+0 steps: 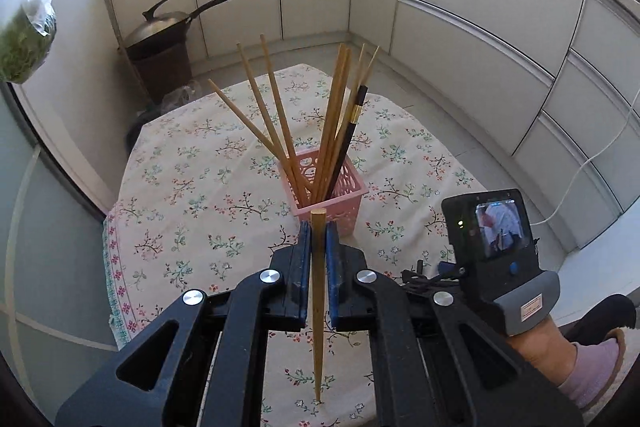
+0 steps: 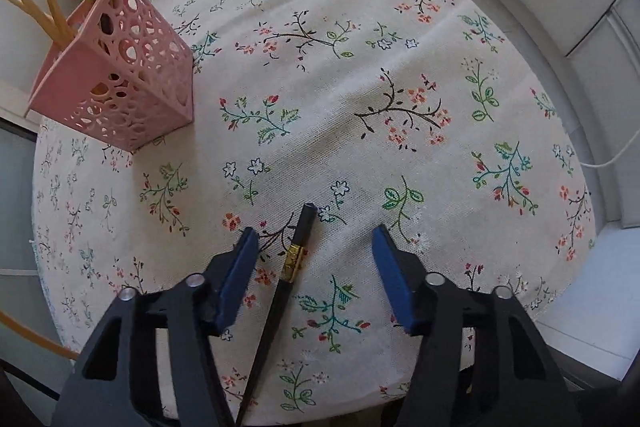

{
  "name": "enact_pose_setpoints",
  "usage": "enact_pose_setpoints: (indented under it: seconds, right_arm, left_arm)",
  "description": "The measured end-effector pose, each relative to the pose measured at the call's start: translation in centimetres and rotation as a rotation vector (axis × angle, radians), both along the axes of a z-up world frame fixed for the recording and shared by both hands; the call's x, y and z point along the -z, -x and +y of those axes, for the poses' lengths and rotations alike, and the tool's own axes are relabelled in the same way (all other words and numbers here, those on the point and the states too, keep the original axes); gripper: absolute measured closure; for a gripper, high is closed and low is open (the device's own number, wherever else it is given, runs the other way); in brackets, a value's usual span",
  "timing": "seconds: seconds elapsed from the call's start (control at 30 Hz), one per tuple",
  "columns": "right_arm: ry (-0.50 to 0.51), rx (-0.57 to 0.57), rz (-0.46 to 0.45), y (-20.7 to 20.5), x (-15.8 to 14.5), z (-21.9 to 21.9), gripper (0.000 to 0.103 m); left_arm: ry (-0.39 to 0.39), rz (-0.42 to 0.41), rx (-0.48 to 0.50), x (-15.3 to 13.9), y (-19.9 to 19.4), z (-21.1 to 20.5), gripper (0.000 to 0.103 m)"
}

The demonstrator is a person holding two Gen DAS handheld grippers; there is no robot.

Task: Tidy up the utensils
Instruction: 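Lower the left tool's chopstick into the pink basket and open the left tool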

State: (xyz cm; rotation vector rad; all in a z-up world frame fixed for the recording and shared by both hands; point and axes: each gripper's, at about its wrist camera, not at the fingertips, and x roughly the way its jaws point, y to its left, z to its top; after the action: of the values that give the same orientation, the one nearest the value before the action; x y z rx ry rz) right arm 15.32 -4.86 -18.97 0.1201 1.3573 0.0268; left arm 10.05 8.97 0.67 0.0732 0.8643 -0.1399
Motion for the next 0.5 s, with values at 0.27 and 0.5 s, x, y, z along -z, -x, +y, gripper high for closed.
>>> enact_pose_setpoints:
  seconds: [0.27, 0.5]
  right_arm:
    - [-0.116, 0.059, -0.066, 0.4, -1.1, -0.6, 0.094]
    - [-0.234, 0.054, -0.252, 3.3, -7.5, -3.8, 0.096]
  left_arm:
    - [0.044, -0.013, -0.019, -0.5, -0.1, 1.2, 0.096]
    - [0.093, -0.066, -0.035, -2.0, 0.7, 2.1, 0.096]
